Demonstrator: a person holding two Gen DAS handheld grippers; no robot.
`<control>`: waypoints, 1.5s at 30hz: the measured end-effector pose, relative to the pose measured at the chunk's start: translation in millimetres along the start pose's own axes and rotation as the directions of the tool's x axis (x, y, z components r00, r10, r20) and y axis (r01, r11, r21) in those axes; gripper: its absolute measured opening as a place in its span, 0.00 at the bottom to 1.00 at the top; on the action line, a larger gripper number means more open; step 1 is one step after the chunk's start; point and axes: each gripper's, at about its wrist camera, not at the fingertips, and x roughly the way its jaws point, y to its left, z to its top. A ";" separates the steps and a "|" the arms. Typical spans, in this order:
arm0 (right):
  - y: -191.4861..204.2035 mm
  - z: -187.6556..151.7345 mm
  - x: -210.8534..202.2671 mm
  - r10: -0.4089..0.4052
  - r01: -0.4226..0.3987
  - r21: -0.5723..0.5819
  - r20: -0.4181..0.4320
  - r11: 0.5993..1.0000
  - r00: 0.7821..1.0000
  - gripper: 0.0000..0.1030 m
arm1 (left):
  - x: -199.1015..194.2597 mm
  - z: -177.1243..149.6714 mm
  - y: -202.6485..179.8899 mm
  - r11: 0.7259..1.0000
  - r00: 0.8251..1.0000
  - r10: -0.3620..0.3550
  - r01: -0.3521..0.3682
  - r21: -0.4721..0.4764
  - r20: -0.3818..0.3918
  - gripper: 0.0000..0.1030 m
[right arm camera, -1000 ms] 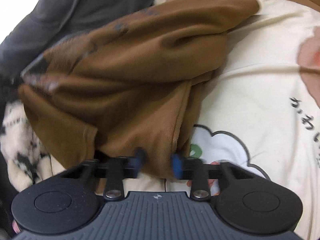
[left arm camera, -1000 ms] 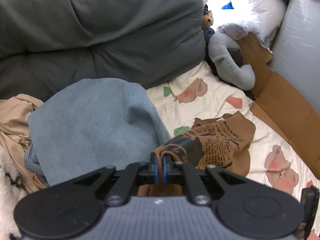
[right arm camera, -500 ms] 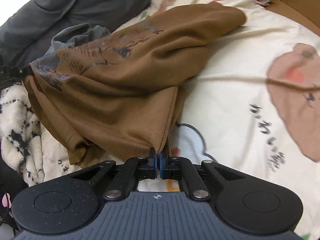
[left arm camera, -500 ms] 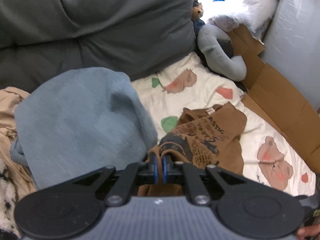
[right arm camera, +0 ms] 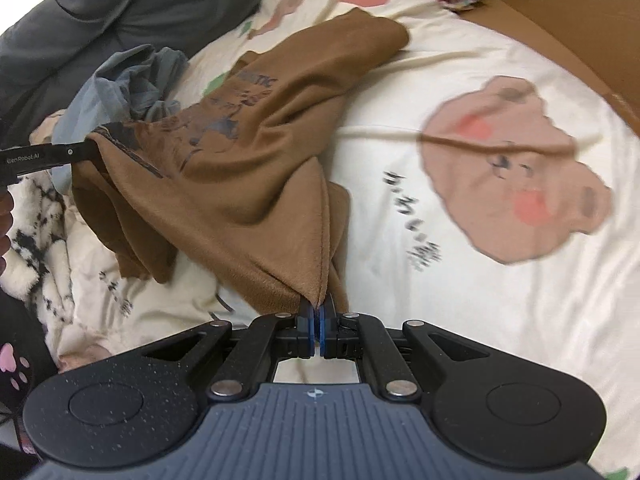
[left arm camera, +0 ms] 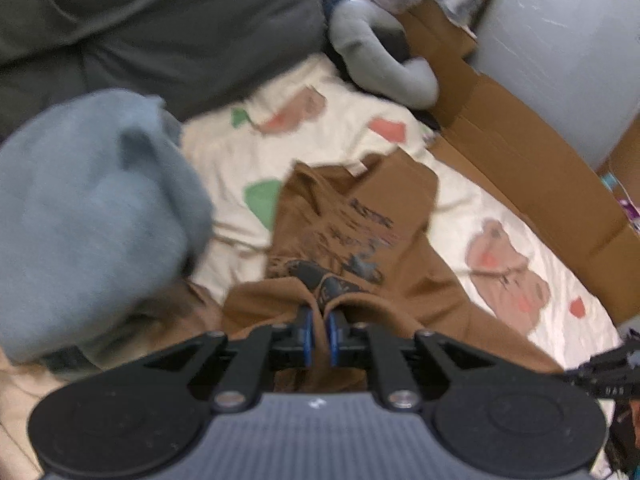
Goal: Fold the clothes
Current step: 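Stretch the brown T-shirt between both tools and lower it onto the bed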
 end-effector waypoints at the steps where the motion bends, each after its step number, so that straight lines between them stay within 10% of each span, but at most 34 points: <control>1: -3.2 -2.7 -4.5 -0.006 0.006 0.001 -0.001 1.000 1.000 0.00 | 3.5 -3.1 -5.1 1.000 0.999 -0.019 0.019 0.009 -0.032 0.19; 17: -49.1 -35.0 -48.5 -0.088 0.085 0.084 0.026 0.993 0.996 0.00 | 15.6 -62.3 -15.8 0.998 0.977 0.035 -0.023 0.056 -0.212 0.51; 45: -84.0 -67.1 -36.2 -0.151 0.145 0.213 0.014 0.966 0.988 0.00 | -5.1 -97.7 21.0 0.994 0.984 0.082 -0.092 -0.054 -0.161 0.41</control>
